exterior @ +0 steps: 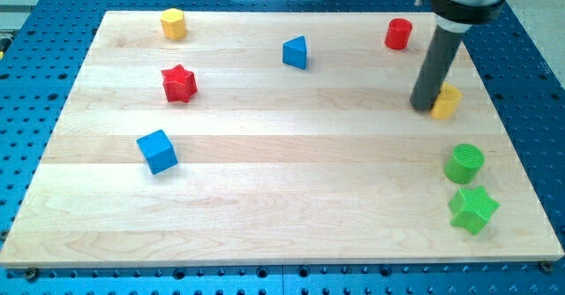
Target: Move the heart close to the top side of the green circle
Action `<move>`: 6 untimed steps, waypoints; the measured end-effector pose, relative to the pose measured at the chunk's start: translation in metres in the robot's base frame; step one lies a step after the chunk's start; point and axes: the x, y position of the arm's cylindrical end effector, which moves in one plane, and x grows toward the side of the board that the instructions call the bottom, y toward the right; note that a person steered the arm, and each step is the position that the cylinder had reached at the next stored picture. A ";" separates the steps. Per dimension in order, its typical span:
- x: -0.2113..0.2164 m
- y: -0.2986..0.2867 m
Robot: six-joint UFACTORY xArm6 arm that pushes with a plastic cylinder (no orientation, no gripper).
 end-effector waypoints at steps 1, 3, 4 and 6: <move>-0.039 -0.002; -0.021 0.042; 0.012 0.032; -0.038 0.048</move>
